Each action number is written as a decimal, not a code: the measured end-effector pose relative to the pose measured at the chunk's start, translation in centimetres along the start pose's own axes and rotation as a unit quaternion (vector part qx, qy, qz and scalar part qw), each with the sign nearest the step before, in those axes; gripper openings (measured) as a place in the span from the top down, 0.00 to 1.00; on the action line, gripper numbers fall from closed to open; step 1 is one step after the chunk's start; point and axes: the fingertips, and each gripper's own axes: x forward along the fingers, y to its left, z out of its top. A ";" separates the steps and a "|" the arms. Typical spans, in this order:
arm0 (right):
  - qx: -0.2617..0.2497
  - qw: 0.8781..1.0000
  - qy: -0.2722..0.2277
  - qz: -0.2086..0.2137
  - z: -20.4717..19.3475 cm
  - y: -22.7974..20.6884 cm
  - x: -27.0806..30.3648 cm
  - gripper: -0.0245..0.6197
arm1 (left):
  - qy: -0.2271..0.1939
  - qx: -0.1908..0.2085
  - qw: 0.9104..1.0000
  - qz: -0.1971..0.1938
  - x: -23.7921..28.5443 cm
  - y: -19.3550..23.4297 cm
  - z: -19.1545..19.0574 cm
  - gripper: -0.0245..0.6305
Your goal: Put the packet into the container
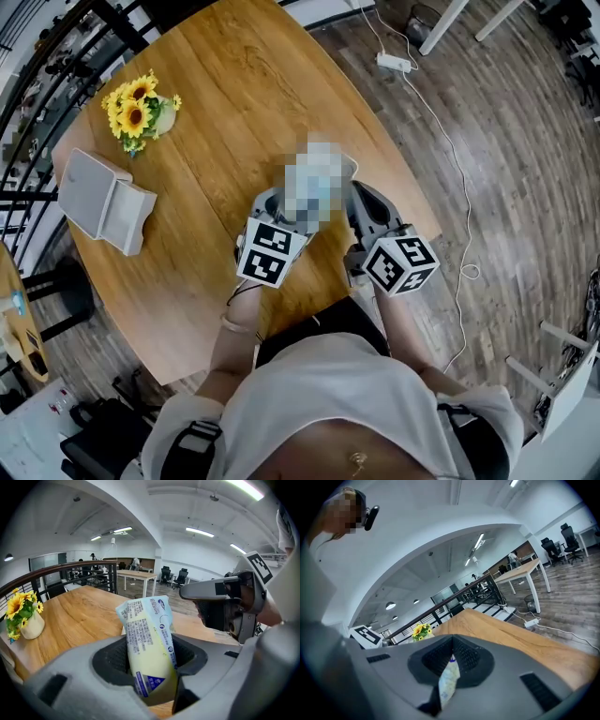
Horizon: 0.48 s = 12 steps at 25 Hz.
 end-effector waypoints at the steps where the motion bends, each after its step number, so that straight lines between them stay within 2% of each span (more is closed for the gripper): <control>1: 0.001 1.000 0.002 0.001 -0.1 -0.1 0.3 0.95 | 0.000 -0.005 1.000 0.000 0.3 0.3 0.0 0.63; 4: 0.007 1.000 0.006 0.003 -0.3 -0.4 0.8 0.95 | 0.009 0.001 1.000 0.007 0.9 1.0 -0.4 0.64; 8: 0.014 1.000 0.013 -0.001 -0.4 -1.2 1.2 0.95 | 0.060 0.054 0.997 -0.003 1.9 0.2 -2.0 0.64; 12: 0.022 1.000 0.015 -0.005 -0.4 -1.9 1.4 0.95 | 0.146 0.130 0.981 -0.006 3.2 -0.3 -4.1 0.63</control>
